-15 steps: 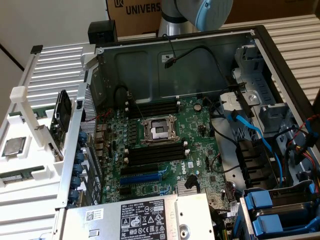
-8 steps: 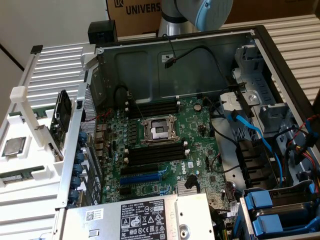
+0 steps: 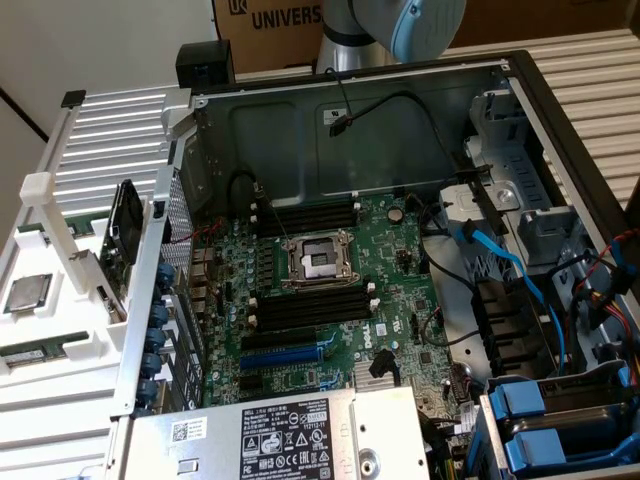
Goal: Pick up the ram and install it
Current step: 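Insert the ram into the slot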
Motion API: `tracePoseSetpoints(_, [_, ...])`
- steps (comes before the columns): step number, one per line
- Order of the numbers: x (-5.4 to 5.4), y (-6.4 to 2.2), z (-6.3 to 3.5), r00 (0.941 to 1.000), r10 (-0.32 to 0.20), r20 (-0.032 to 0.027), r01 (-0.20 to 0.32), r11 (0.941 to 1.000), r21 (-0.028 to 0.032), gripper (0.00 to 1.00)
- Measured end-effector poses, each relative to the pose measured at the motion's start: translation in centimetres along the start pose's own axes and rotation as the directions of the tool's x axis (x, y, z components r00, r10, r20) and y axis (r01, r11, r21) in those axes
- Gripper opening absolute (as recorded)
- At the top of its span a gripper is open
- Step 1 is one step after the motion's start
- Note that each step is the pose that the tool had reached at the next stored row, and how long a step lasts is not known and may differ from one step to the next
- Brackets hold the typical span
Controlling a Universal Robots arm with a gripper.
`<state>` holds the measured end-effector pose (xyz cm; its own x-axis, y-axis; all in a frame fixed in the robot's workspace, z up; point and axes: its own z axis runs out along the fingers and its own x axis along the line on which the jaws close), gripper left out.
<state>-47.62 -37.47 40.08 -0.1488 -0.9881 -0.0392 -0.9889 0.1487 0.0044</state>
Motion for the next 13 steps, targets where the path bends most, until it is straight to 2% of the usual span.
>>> tracePoseSetpoints(6, [0.12, -0.03, 0.02, 1.0, -0.008, 0.0, 0.008, 1.0, -0.0003, 0.11])
tracePoseSetpoints(8, [0.51, -0.08, 0.15, 1.0, -0.008, -0.0002, 0.008, 1.0, -0.0004, 0.11])
tracePoseSetpoints(11, [0.8, -0.12, 0.43, 1.0, -0.008, -0.0036, 0.008, 1.0, -0.0007, 0.11])
tracePoseSetpoints(13, [0.86, -0.13, 0.53, 0.9998, -0.019, -0.0069, 0.019, 0.9998, -0.0066, 0.11])
